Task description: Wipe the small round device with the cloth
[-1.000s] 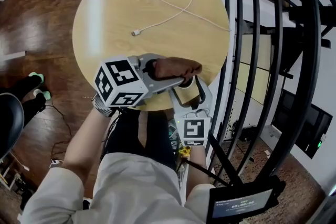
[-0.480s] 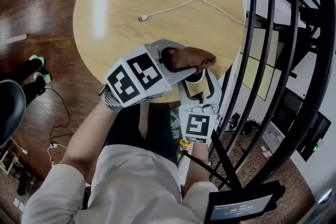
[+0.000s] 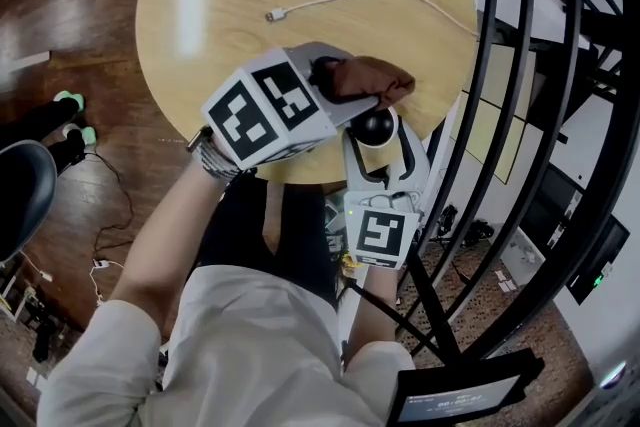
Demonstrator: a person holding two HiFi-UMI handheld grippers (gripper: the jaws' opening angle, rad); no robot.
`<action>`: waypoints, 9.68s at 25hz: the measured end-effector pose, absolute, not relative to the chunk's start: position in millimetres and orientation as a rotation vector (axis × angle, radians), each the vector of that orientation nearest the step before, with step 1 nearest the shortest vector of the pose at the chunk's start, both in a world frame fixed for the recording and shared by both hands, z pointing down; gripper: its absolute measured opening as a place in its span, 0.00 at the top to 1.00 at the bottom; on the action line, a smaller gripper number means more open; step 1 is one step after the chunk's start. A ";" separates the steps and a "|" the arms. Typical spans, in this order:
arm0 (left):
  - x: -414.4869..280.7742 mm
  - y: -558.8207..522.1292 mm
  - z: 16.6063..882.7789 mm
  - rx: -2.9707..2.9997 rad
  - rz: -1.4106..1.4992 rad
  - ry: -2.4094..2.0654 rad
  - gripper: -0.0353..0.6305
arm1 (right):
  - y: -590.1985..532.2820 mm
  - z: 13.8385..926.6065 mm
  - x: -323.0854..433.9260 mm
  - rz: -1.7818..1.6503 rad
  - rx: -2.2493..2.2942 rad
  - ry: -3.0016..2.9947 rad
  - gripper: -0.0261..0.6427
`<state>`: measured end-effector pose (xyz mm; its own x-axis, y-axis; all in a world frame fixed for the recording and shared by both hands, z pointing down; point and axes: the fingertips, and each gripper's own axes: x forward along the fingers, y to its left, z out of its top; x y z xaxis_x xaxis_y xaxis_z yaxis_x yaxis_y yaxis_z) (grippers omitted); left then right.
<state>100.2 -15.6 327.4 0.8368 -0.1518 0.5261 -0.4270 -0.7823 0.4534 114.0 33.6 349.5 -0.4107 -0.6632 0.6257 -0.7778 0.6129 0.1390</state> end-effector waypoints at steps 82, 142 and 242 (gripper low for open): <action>81.5 3.7 391.2 2.233 0.980 -0.403 0.77 | 31.0 357.7 111.5 0.223 0.885 -2.471 0.50; 83.0 8.0 386.7 2.259 1.208 -0.335 0.77 | 18.6 366.9 97.8 0.260 0.879 -2.468 0.43; 103.8 29.8 328.4 2.264 0.571 -0.261 0.76 | 32.3 390.6 107.7 0.172 0.564 -2.457 0.42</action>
<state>103.8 29.8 328.4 0.8786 -0.0090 0.4775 -0.3549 -0.6814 0.6401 107.7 32.3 390.6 -0.7263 -0.3552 0.5886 -0.4336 0.9011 0.0087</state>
